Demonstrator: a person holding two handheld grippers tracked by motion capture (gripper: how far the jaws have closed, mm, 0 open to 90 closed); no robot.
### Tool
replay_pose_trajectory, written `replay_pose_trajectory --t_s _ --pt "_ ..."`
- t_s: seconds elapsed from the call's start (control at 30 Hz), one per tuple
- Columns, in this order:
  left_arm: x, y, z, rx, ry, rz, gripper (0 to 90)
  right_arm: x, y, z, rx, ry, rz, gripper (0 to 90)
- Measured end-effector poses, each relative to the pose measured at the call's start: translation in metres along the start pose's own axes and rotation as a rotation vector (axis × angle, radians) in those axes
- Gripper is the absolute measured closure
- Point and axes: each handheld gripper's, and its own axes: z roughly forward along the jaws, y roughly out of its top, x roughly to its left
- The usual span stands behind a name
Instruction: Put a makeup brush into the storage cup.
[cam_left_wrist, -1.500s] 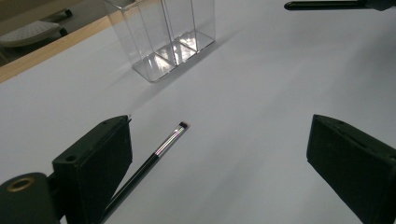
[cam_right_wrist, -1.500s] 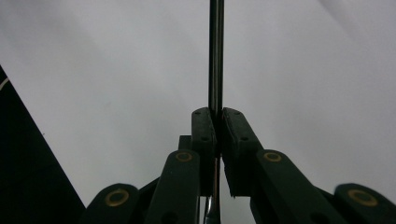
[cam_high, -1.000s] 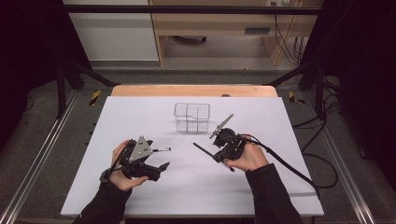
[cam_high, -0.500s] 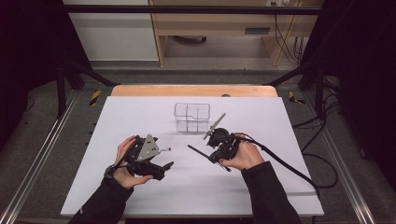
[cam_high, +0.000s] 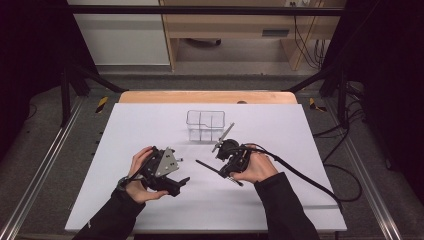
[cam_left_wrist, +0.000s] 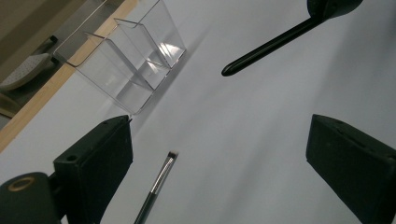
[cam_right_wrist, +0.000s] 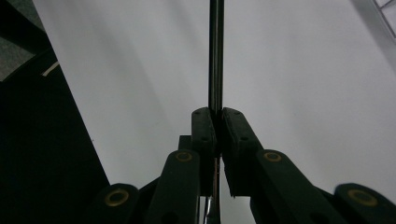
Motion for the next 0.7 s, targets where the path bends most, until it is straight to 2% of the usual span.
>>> replay_pose_trajectory --t_s 0.2,0.7 --pt "-0.005 0.003 0.001 0.0 -0.005 0.039 6.6 0.003 0.003 -0.002 0.002 0.019 -0.008 84.3" --pt "-0.019 0.013 0.002 0.037 -0.02 0.184 9.9 0.005 0.004 0.002 0.002 0.059 -0.03 84.3"
